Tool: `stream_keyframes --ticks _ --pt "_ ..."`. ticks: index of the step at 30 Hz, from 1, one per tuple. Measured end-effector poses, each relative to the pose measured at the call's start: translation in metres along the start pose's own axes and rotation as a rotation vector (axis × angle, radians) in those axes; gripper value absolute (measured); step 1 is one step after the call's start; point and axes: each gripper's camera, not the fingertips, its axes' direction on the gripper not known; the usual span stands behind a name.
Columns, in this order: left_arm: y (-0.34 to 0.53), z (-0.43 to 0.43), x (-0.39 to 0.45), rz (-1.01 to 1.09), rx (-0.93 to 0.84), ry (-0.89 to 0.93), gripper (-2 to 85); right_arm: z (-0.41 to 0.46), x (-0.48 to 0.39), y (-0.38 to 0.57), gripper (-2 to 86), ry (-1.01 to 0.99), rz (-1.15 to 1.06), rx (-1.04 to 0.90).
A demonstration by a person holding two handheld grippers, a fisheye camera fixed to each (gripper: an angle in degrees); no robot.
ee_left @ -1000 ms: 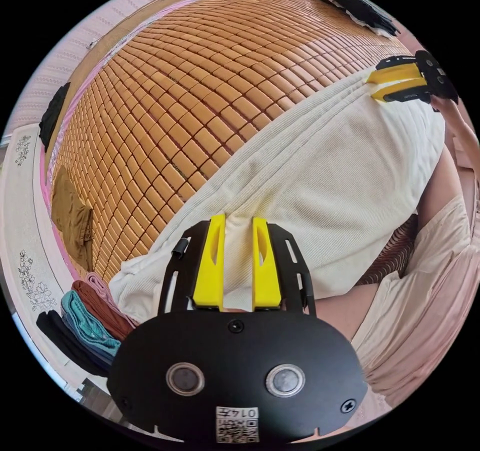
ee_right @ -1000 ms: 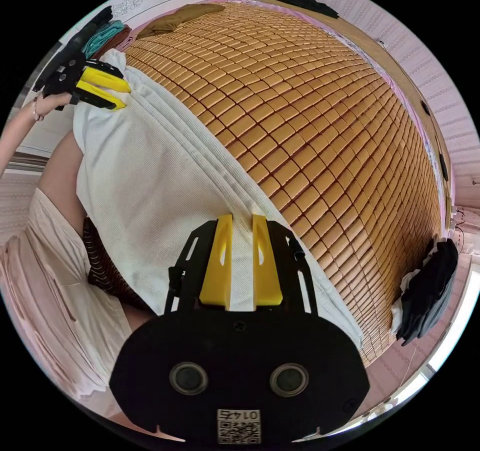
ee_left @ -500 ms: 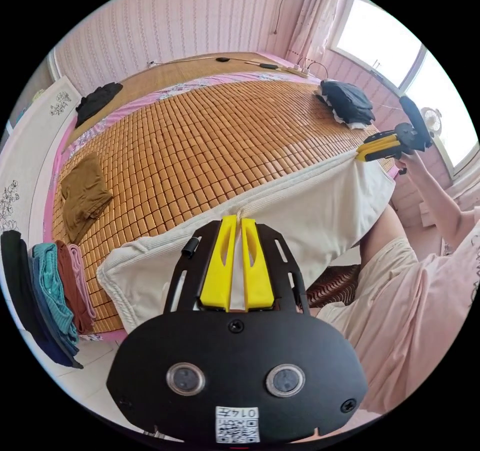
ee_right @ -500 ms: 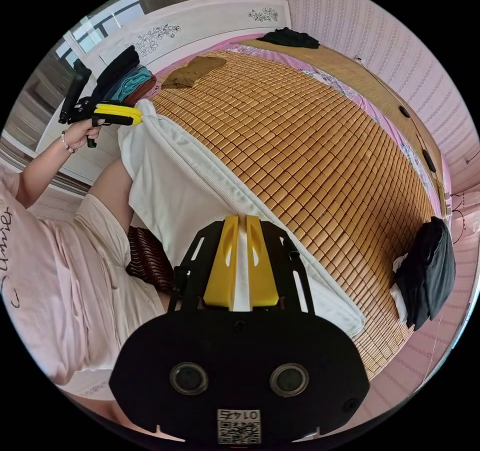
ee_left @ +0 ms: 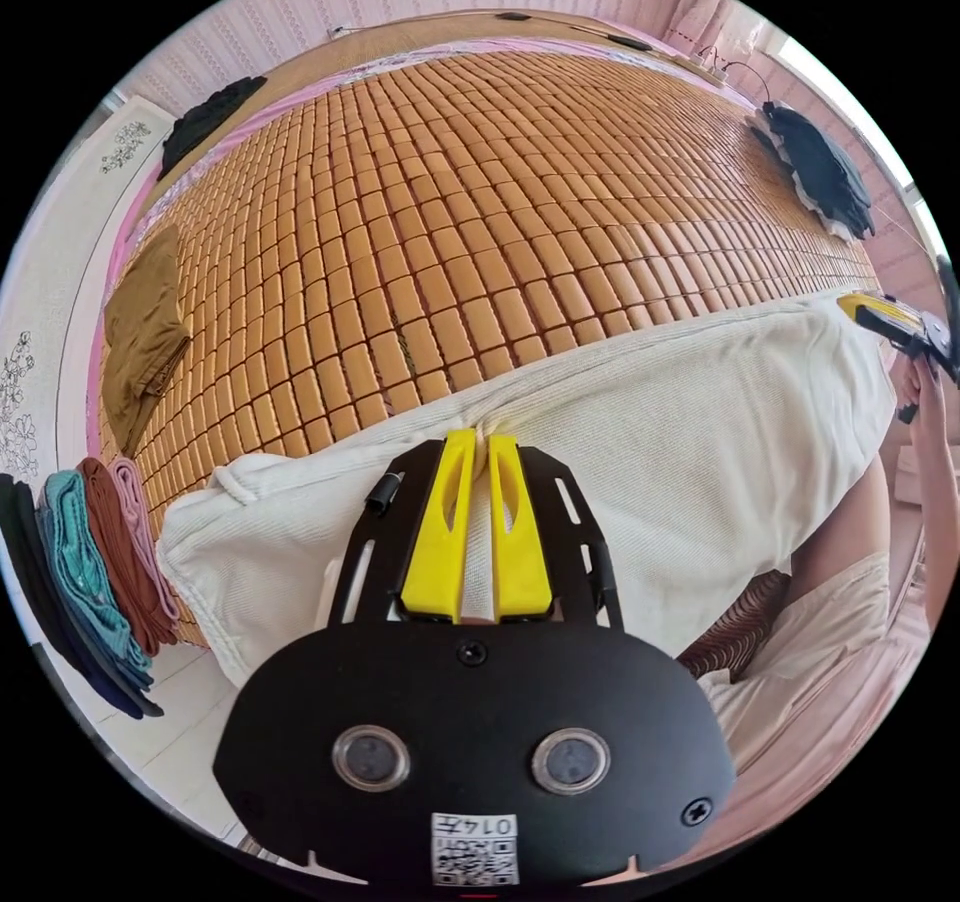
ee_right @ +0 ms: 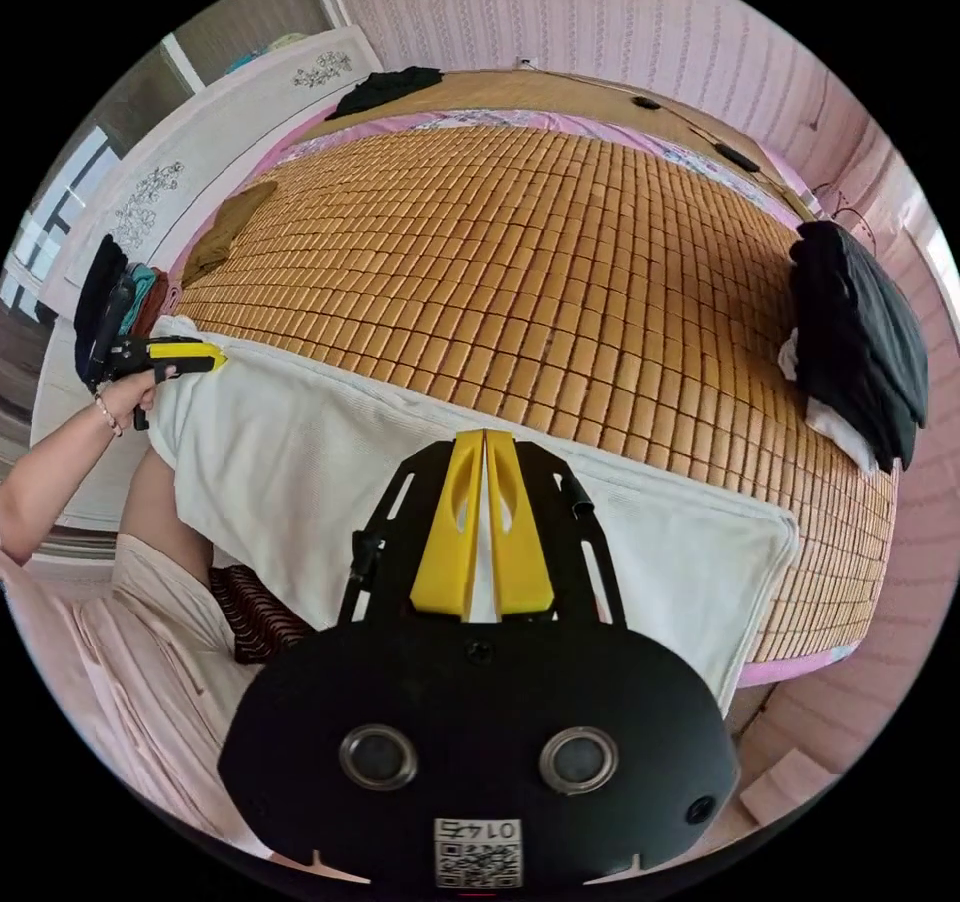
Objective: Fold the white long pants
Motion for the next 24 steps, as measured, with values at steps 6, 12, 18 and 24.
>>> stream_keyframes --ticks 6,12,18,24 --pt "0.002 0.003 -0.002 0.023 -0.021 -0.030 0.6 0.004 0.110 0.055 0.4 0.185 0.429 -0.088" --pt "0.011 0.005 -0.007 0.023 -0.026 -0.042 0.7 -0.023 0.163 0.099 6.7 0.077 0.715 0.131" --pt "0.019 0.005 -0.016 0.017 -0.035 -0.044 -0.3 -0.006 0.167 0.108 5.3 0.001 0.677 0.014" --pt "0.055 -0.044 -0.025 0.045 0.161 -0.041 -0.9 -0.049 0.160 0.111 4.1 0.063 0.618 0.111"
